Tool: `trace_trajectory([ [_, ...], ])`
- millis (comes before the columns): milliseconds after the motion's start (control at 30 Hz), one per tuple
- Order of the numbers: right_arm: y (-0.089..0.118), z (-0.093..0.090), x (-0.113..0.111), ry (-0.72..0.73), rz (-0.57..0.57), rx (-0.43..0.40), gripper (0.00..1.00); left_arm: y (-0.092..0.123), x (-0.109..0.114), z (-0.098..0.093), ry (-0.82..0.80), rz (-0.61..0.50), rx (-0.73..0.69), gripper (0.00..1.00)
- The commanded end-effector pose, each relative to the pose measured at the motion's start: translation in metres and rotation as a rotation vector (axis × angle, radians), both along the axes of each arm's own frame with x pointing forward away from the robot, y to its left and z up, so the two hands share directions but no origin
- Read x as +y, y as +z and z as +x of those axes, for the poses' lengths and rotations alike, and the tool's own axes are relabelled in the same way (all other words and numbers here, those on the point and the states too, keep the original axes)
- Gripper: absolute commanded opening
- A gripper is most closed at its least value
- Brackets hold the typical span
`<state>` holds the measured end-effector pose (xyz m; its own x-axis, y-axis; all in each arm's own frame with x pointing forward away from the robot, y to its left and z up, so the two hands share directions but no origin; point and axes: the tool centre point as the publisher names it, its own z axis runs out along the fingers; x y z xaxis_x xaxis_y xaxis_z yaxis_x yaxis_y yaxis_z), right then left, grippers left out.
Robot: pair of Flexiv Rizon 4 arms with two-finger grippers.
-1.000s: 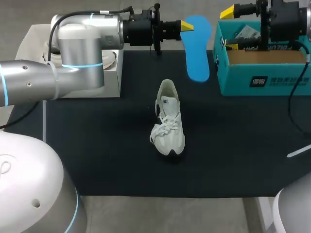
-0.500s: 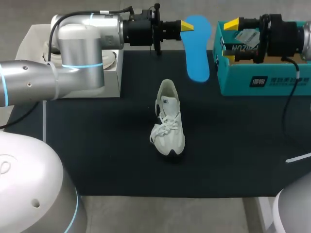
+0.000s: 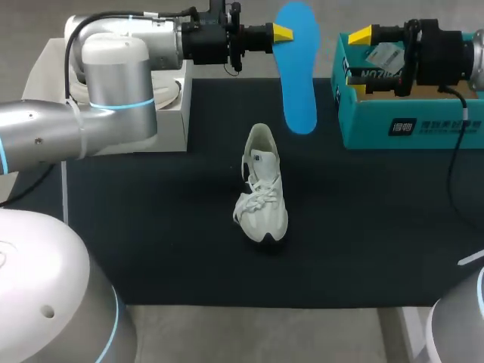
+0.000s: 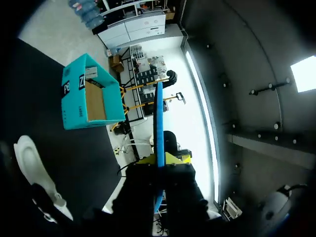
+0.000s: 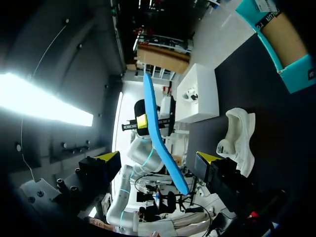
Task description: Take the shoe out of the shoebox, open the shoe tongue, remove and reinsert the insole, then place the shoe into the shoebox
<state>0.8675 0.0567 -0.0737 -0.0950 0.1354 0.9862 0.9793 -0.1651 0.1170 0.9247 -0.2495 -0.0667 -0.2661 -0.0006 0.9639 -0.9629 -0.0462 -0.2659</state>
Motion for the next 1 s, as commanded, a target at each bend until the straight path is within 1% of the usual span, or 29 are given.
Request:
trace_trajectory([
  [33, 0.0, 0.001, 0.002, -0.001, -0.001, 0.001, 1.0, 0.0, 0.001, -0.009, 0.205, -0.031, -0.492, 0.0],
  [200, 0.0, 0.001, 0.002, -0.001, -0.001, 0.001, 1.0, 0.0, 0.001, -0.009, 0.205, -0.031, -0.492, 0.0],
  [233, 0.0, 0.001, 0.002, -0.001, -0.001, 0.001, 1.0, -0.001, 0.001, -0.01, 0.165, -0.049, -0.632, 0.0],
  [300, 0.0, 0.001, 0.002, -0.001, -0.001, 0.001, 1.0, 0.0, 0.001, -0.01, 0.109, -0.099, -0.805, 0.0],
  [333, 0.0, 0.001, 0.002, -0.001, -0.001, 0.001, 1.0, -0.001, 0.001, -0.009, 0.07, -0.103, -0.934, 0.0],
  [367, 0.0, 0.001, 0.002, -0.001, -0.001, 0.001, 1.0, -0.001, 0.001, -0.009, 0.029, -0.132, -1.003, 0.0],
  [400, 0.0, 0.001, 0.002, -0.001, -0.001, 0.001, 1.0, 0.002, 0.001, -0.009, 0.022, -0.168, -1.102, 0.0],
  [433, 0.0, 0.001, 0.002, -0.001, -0.001, 0.001, 1.0, 0.003, 0.001, -0.01, -0.037, -0.193, -1.202, 0.0],
  [467, 0.0, 0.001, 0.002, -0.001, -0.001, 0.001, 1.0, 0.006, 0.002, -0.011, -0.055, -0.237, -1.21, 0.0],
  [500, 0.0, 0.001, 0.002, -0.001, -0.001, 0.001, 1.0, 0.01, 0.002, -0.012, -0.059, -0.26, -1.267, 0.0],
  [567, 0.0, 0.001, 0.002, -0.001, -0.001, 0.001, 1.0, 0.014, 0.003, -0.012, -0.119, -0.24, -1.398, 0.0],
  [1000, 0.0, 0.001, 0.002, -0.001, -0.001, 0.001, 1.0, 0.014, 0.003, -0.012, -0.119, -0.24, -1.398, 0.0],
])
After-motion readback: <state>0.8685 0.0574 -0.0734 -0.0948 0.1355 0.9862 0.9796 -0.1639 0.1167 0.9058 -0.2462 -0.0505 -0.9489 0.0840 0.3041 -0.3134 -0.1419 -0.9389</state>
